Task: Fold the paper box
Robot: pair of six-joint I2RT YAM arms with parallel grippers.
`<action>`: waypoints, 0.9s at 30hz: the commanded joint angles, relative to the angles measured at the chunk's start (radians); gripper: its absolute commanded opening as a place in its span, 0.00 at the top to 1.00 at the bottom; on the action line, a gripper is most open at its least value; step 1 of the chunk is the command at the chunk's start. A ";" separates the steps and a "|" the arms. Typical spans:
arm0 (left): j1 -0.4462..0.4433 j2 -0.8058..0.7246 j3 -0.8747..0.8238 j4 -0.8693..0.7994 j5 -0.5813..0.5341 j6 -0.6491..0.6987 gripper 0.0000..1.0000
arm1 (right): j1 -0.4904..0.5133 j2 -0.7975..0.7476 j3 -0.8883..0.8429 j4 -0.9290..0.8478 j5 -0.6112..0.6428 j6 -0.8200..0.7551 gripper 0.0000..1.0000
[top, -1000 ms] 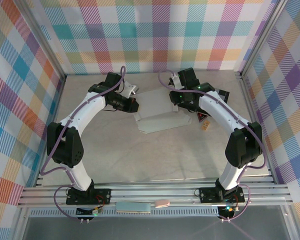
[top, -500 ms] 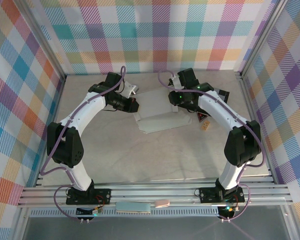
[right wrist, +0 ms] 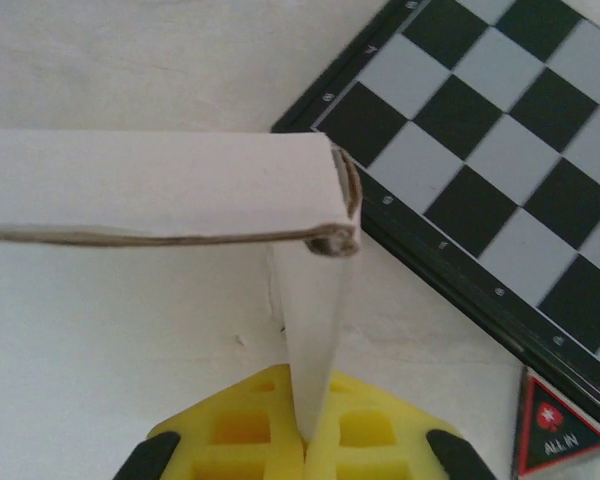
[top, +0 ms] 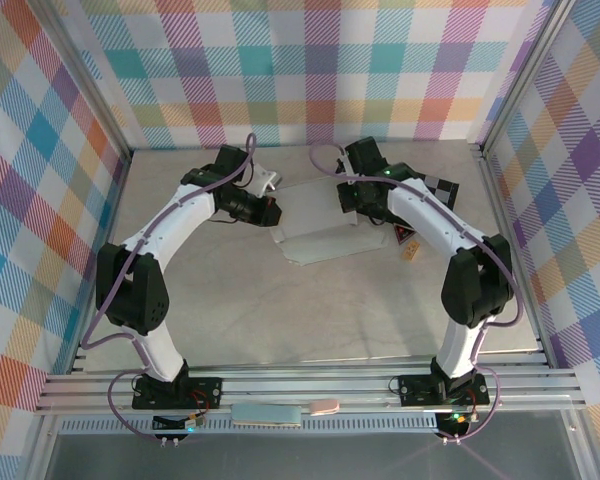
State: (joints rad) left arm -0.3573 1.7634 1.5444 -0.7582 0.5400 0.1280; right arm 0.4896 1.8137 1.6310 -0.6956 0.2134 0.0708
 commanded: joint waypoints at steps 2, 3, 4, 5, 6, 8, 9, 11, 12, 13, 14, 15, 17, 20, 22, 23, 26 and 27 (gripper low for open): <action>-0.021 0.006 0.067 0.027 -0.002 0.014 1.00 | 0.039 0.043 0.065 -0.147 0.248 0.098 1.00; -0.024 0.008 0.069 0.025 -0.014 0.010 1.00 | 0.052 0.055 0.081 -0.172 0.307 0.119 1.00; -0.027 0.009 0.070 0.026 -0.028 0.007 1.00 | 0.065 0.069 0.105 -0.204 0.361 0.140 1.00; -0.030 0.009 0.069 0.026 -0.043 0.003 1.00 | 0.074 0.081 0.124 -0.231 0.403 0.159 1.00; -0.032 0.011 0.070 0.026 -0.054 0.000 1.00 | 0.083 0.091 0.142 -0.257 0.447 0.181 1.00; -0.035 0.011 0.071 0.028 -0.069 -0.009 1.00 | 0.104 0.101 0.164 -0.283 0.526 0.197 1.00; -0.035 0.013 0.071 0.026 -0.076 -0.014 1.00 | 0.115 0.108 0.177 -0.296 0.566 0.202 1.00; -0.037 0.014 0.069 0.031 -0.080 -0.022 1.00 | 0.131 0.132 0.218 -0.342 0.607 0.216 1.00; -0.038 0.014 0.068 0.035 -0.082 -0.027 1.00 | 0.133 0.144 0.239 -0.366 0.612 0.229 1.00; -0.039 0.014 0.068 0.038 -0.084 -0.032 1.00 | 0.138 0.150 0.247 -0.372 0.618 0.229 1.00; -0.040 0.014 0.070 0.040 -0.087 -0.037 1.00 | 0.143 0.151 0.249 -0.370 0.622 0.227 1.00; -0.040 0.013 0.071 0.043 -0.091 -0.043 1.00 | 0.145 0.154 0.251 -0.373 0.624 0.225 1.00; -0.042 0.015 0.072 0.044 -0.098 -0.054 1.00 | 0.153 0.163 0.266 -0.389 0.640 0.228 1.00; -0.045 0.016 0.076 0.049 -0.100 -0.070 1.00 | 0.153 0.174 0.272 -0.400 0.644 0.231 1.00; -0.047 0.017 0.077 0.052 -0.104 -0.081 1.00 | 0.155 0.176 0.273 -0.402 0.640 0.226 1.00; -0.048 0.016 0.076 0.055 -0.104 -0.086 1.00 | 0.155 0.175 0.271 -0.400 0.631 0.224 1.00; -0.048 0.014 0.072 0.062 -0.104 -0.097 1.00 | 0.154 0.154 0.248 -0.362 0.573 0.195 1.00; -0.048 0.013 0.071 0.066 -0.100 -0.103 1.00 | 0.151 0.147 0.242 -0.354 0.552 0.195 1.00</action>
State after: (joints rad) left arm -0.3992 1.7802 1.5814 -0.7269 0.4370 0.0467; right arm 0.6491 1.9667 1.8908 -1.0145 0.7700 0.2893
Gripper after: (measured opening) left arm 0.075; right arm 0.047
